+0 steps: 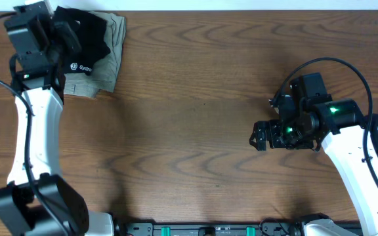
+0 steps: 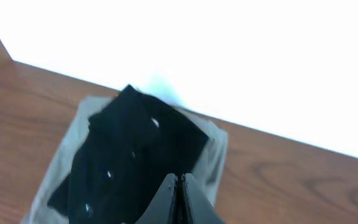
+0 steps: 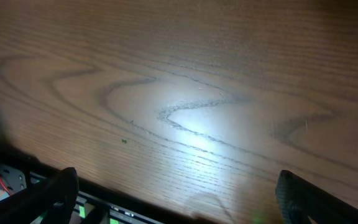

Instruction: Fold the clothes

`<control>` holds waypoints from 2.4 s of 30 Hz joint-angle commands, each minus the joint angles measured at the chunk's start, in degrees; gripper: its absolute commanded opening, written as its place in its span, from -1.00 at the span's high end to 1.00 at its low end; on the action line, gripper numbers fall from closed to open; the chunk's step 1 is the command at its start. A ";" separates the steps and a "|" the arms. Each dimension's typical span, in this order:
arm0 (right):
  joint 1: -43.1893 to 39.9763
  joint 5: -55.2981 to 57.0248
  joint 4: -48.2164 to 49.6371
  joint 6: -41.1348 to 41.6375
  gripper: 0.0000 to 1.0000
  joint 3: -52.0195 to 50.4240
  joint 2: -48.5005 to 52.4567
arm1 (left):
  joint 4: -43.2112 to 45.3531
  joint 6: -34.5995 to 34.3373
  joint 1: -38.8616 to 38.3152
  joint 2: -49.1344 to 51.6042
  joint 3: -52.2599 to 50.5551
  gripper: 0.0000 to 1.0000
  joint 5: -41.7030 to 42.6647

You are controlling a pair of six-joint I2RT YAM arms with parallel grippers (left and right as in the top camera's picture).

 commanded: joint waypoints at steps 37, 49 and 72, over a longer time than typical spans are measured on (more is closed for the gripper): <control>-0.26 -0.04 -1.03 -0.79 -0.98 0.44 -0.09 | 17.14 0.37 1.33 17.77 0.26 0.88 -17.90; -0.26 -0.04 -1.09 -0.11 -0.99 0.44 -0.09 | 20.37 3.06 4.35 32.46 0.26 0.76 -17.99; -0.24 -0.04 -0.24 -0.13 -0.99 0.44 -0.09 | 29.29 2.23 -0.96 19.30 0.26 0.74 -18.51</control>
